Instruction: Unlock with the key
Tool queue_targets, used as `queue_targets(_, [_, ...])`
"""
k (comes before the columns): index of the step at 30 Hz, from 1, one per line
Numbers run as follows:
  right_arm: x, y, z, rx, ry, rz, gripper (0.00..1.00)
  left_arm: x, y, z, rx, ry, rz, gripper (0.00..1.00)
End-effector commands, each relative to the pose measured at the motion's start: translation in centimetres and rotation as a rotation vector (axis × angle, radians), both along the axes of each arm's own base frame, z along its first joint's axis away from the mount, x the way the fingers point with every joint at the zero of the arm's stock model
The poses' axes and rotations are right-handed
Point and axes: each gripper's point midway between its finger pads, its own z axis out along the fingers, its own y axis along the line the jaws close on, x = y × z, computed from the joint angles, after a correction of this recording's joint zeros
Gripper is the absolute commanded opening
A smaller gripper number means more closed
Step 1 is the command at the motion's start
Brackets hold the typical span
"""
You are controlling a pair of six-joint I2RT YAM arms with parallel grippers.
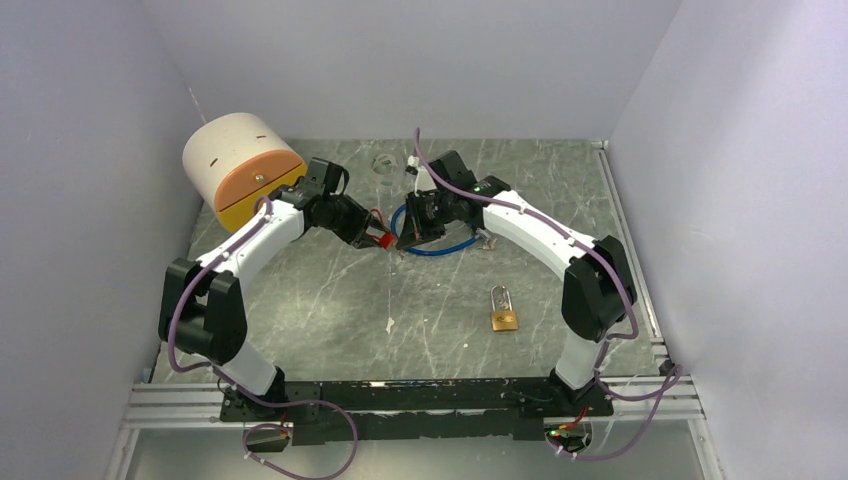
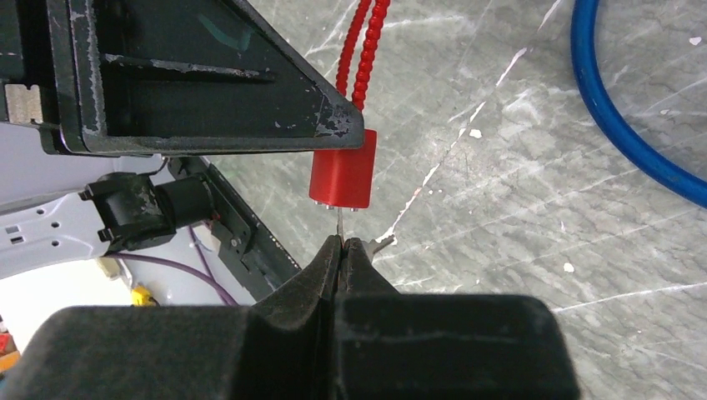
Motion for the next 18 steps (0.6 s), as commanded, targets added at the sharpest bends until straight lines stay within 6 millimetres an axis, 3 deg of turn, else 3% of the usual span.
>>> queue_targets(1, [1.5, 0.9, 1.6, 0.044, -0.084, -0.008, 0.00, 0.1, -1.0, 2.7, -0.059, -0.048, -0.042, 0.03])
queue_targets(6, [1.2, 1.4, 2.4, 0.121, -0.083, -0.051, 0.00, 0.2, -0.5, 2.5, -0.069, -0.031, 0.010, 0.03])
queue_targets(11, [0.6, 0.7, 3.4, 0.194, -0.170, -0.080, 0.00, 0.5, 1.0, 2.4, -0.099, -0.028, 0.133, 0.03])
queue_targets(18, [-0.4, 0.8, 3.0, 0.213, -0.209, -0.055, 0.00, 0.7, 2.2, 2.6, -0.097, -0.020, 0.196, 0.03])
